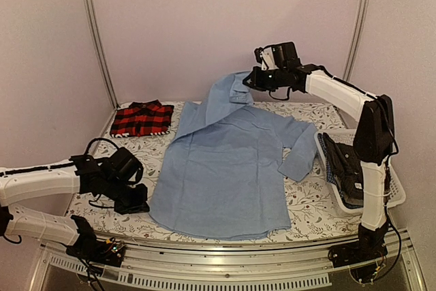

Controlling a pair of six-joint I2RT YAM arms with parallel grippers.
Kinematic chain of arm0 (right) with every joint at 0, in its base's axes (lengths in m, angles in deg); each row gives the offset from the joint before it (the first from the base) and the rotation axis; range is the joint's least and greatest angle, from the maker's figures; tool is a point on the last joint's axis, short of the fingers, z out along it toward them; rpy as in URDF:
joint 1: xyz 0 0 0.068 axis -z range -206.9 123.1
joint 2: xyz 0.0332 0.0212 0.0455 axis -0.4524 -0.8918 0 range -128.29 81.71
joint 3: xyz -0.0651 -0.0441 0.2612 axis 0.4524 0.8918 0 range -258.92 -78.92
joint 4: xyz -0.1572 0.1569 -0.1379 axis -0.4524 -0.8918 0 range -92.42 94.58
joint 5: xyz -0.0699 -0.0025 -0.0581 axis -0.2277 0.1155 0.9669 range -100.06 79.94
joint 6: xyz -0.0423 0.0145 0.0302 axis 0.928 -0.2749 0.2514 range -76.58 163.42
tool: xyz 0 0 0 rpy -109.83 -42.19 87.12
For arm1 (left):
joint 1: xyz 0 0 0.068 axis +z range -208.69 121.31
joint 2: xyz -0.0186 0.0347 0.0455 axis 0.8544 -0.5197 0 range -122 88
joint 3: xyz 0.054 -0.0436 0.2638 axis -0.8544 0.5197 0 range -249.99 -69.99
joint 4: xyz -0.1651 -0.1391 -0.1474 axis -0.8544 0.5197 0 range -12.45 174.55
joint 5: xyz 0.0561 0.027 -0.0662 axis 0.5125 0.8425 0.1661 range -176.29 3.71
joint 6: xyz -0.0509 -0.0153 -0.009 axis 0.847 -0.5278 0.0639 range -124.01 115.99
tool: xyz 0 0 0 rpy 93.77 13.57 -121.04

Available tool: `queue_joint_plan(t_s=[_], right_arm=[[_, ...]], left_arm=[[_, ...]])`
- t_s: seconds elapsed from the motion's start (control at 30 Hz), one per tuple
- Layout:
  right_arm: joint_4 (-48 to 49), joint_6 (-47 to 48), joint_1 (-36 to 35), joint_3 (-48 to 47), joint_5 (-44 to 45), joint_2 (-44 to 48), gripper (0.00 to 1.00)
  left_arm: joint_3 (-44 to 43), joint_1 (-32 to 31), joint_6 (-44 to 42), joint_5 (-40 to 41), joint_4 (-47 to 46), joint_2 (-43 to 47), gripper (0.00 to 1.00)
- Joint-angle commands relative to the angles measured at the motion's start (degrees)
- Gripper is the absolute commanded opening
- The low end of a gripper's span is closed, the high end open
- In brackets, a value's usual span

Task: Fold and stack the long sleeve shirts
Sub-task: Pick up the shirt from the center of the board, then fold the flattened shirt at the center of the board.

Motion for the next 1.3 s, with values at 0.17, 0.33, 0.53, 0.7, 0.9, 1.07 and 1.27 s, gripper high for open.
queue_joint_plan(t_s=[0.17,0.33,0.53,0.7,0.9,1.07,1.27], right_arm=[[-2.70,6.06,-0.31,-3.41,8.28,8.05,0.00],[-6.53,9.28,-0.29,-3.33,15.53,9.70,0.00],[-8.03,11.07,0.21,1.26,22.21,13.08,0.00],[-8.12,10.86,0.24,5.13,23.38,15.64,0.00],[-8.12,10.47,0.24,7.15,22.92,17.31,0.00],[-8.13,10.33,0.23,7.09,22.12,17.66,0.00],[-8.28,10.06,0.23,7.00,21.29,18.04,0.00]], left_arm=[[-13.45,-4.26,-11.54,-3.59,3.76,-6.90,0.00],[-20.24,-6.94,-16.10,-6.06,3.74,-13.22,0.00],[-25.73,-9.49,-20.25,-9.39,2.82,-20.36,0.00],[-27.03,-11.00,-22.09,-12.34,1.02,-24.64,0.00],[-29.07,-12.26,-23.42,-15.06,-1.21,-29.29,0.00],[-30.17,-13.08,-24.28,-15.94,-2.15,-32.08,0.00],[-30.17,-13.62,-24.53,-17.51,-3.87,-34.08,0.00]])
